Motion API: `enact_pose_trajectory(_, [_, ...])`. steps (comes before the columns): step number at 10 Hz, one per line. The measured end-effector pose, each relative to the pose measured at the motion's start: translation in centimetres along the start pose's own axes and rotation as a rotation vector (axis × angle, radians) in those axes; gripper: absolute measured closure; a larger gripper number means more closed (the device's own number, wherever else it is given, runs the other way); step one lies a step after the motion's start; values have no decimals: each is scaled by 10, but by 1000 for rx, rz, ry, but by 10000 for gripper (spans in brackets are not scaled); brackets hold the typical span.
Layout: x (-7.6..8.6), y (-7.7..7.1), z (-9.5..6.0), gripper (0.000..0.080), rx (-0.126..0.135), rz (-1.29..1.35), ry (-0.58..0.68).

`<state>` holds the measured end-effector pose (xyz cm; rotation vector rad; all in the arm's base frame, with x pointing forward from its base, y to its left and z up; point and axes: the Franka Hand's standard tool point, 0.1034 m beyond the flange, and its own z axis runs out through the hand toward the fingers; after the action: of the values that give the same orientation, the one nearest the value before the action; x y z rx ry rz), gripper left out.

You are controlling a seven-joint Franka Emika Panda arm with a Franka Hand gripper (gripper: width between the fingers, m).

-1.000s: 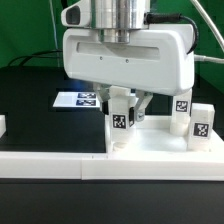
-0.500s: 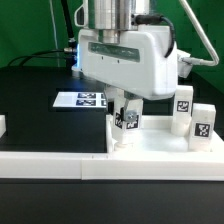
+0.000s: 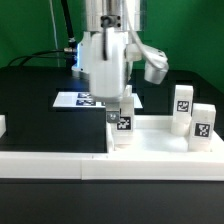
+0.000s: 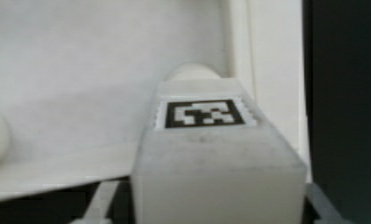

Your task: Assemble square table

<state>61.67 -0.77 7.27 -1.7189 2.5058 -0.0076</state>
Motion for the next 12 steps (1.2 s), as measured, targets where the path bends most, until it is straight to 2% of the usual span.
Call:
enact_pose_trajectory(1, [0,0,0,483,0,-11,1])
enact_pose_trajectory(2, [0,-1,0,349,0,-69,1])
enact_pose_trajectory(3, [-3,-1,-1,349,8,-183,11])
enact_pose_trajectory(4, [-12,0,-1,199,19,-365,23])
enact_pose_trajectory(5, [-20,3,-1,164,15,-528,29])
enact_pose_trajectory(9, [-16,1,-1,150,10,-782,34])
enact_pose_trajectory(10, [-13,-2,0,150,40,-1002,58])
enact_pose_trajectory(11, [-16,0,3,150,48,-1170,77])
enact_pose_trajectory(12, [-23,3,3,150,39,-1294,85])
